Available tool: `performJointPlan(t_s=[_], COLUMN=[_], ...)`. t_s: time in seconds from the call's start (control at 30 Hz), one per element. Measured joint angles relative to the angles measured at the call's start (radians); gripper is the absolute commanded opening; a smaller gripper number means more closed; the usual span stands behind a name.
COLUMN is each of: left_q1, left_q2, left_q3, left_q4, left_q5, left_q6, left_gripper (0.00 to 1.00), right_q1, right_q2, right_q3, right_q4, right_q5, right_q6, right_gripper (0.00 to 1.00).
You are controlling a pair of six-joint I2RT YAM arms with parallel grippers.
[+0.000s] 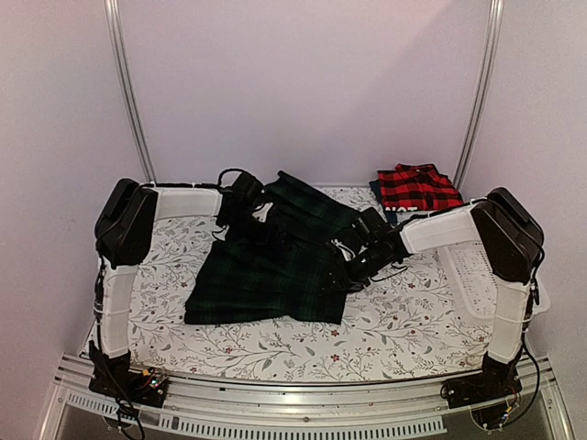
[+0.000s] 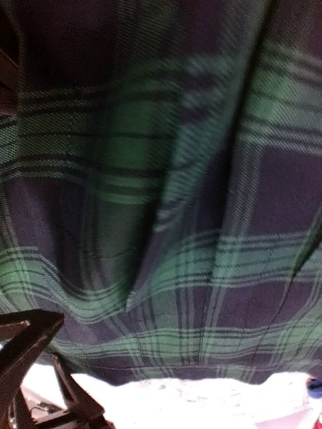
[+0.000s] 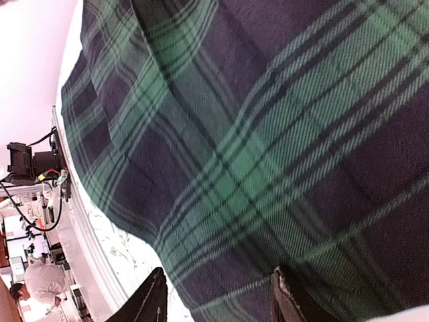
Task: Fold and stack the mixed laundry pile
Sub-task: Rotate the flattened skirt at the center of the board.
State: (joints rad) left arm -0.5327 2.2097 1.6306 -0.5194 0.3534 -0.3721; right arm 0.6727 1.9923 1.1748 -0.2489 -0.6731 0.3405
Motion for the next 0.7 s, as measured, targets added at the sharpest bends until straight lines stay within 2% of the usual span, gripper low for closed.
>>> performJointPlan(t_s=[0.07,0.17,0.23,0.3,0.43,0.5,0.6,0.7], left_q1=[0.013,0.043,0.058,0.073,0.070,0.065,0.049,0.027], left_q2=[0.018,-0.030,-0.129,-0.307,-0.672,-0.809,-0.942,-1.028], left_q3=[0.040,0.007,-0.093,-0.270,-0.575,-0.703,-0.866,-0.966], left_q4=[-0.013,-0.024,-0.001,0.030,0.132,0.189,0.238,0.233], left_q5=[-0.009,-0.029,-0.028,-0.024,-0.004,0.004,-0.016,-0.057], left_q6=[0.011,0.008,-0.015,-0.068,-0.259,-0.381,-0.565,-0.713], left_gripper=[0.99,1.00,1.00,1.00,1.00,1.00,1.00,1.00], right_q1=[0.002,0.007,0.016,0.037,0.160,0.230,0.315,0.372], right_q2=[-0.019,-0.066,-0.127,-0.198,-0.320,-0.321,-0.262,-0.185], right_q3=[0.004,0.024,0.031,0.031,0.036,0.058,0.099,0.109], right_q4=[-0.037,-0.109,-0.142,-0.164,-0.172,-0.182,-0.210,-0.241], right_q5=[0.027,0.082,0.126,0.171,0.292,0.359,0.461,0.571], right_q6=[-0.002,-0.017,-0.034,-0.053,-0.122,-0.169,-0.237,-0.303], right_gripper=[0.52,0.53,0.53,0.53,0.53,0.53,0.52,0.51])
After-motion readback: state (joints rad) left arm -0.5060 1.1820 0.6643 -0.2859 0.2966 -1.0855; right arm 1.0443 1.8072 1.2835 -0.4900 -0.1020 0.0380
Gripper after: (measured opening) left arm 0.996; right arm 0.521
